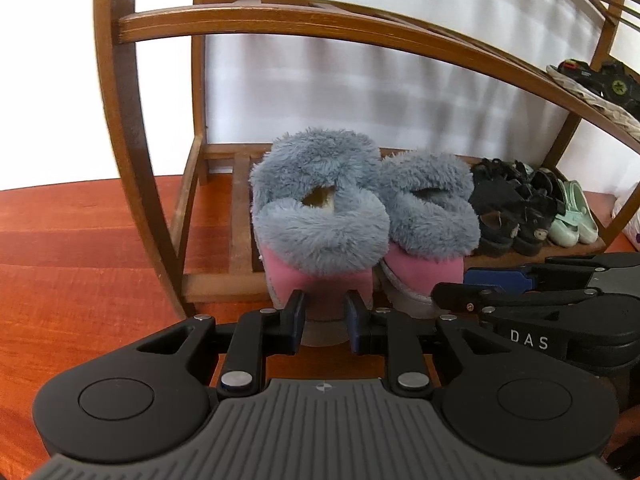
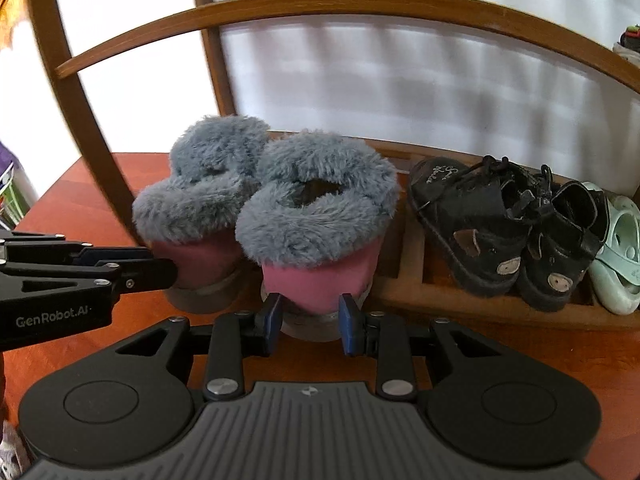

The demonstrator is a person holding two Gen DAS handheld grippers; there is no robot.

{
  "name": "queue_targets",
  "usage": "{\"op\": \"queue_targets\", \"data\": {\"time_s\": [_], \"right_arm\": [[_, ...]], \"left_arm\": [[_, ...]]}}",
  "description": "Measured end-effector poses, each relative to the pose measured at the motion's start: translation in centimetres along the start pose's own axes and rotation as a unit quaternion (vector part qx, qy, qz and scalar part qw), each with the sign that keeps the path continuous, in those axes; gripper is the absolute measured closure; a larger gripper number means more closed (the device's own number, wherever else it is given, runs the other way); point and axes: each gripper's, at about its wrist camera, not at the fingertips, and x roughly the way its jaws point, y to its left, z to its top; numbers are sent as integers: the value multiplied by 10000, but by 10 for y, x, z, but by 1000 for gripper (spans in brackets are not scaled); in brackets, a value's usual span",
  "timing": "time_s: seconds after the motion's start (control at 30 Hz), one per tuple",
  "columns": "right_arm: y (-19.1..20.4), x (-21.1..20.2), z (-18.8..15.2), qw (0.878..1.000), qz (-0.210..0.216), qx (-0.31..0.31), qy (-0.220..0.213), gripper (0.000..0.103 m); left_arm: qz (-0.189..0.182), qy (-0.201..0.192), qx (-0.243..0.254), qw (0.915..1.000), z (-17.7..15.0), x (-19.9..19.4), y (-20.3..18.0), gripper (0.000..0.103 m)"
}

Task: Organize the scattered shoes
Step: 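Set both pink slippers on the bottom shelf beside the black sneakers, then open both tools and pull them back from the rack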

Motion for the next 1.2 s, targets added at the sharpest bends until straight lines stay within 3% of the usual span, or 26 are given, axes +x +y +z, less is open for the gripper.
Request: {"op": "queue_targets", "data": {"time_s": [0.63,0.77,1.03,1.2], "right_arm": [[-8,42,34,10000,35,30,-39,67],[-5,37,33,9999,89,40,-57,67],[0,12,32,9997,140,166,-53,59],[2,-11,27,9997,109,193,-73,56]], "left_arm": [[69,-2,81,9999,30,46,4,76],[75,98,13,9999,25,45,5,65],[35,95,45,9999,20,25,-1,55],[41,9,0,10000,16,5,-3,43]]}}
